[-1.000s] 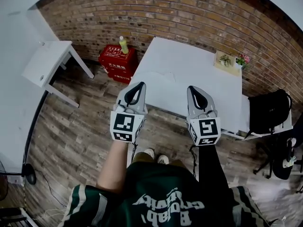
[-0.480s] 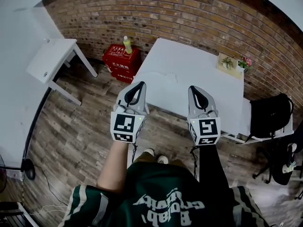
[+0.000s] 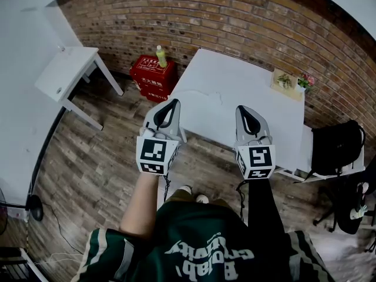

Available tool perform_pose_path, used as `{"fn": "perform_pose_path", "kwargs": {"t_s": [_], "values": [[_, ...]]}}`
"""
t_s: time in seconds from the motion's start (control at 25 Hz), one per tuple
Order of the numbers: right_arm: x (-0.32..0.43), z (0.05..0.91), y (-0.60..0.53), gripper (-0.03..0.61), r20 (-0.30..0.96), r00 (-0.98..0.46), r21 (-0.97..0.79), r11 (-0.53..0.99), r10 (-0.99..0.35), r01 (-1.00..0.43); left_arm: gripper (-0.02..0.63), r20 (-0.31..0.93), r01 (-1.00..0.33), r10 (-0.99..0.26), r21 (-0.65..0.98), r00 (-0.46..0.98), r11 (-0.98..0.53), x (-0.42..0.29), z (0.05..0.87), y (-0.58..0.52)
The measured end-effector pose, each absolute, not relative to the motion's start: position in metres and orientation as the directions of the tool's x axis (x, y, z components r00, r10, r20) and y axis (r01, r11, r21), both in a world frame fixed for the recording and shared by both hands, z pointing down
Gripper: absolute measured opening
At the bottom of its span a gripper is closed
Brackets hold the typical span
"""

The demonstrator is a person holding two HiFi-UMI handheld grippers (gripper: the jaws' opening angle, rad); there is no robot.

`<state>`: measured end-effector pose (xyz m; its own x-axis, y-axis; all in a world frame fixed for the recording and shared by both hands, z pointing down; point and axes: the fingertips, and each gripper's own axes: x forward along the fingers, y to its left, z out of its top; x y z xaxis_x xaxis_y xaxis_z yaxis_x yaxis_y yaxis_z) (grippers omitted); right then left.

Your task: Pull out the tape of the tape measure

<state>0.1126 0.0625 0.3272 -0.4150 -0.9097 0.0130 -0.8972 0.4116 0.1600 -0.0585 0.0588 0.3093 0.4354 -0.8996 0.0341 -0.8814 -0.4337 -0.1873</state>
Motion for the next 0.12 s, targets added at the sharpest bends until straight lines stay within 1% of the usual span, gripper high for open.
{"fn": "perform_pose_path", "kwargs": {"t_s": [0.12], "values": [[0.1134, 0.3278, 0.0606, 0.014, 0.015, -0.415, 0.158, 0.412, -0.910, -0.897, 0.005, 0.032, -0.881, -0.901, -0.193, 0.433, -0.431, -0.0583, 0.3073, 0.0571]]}}
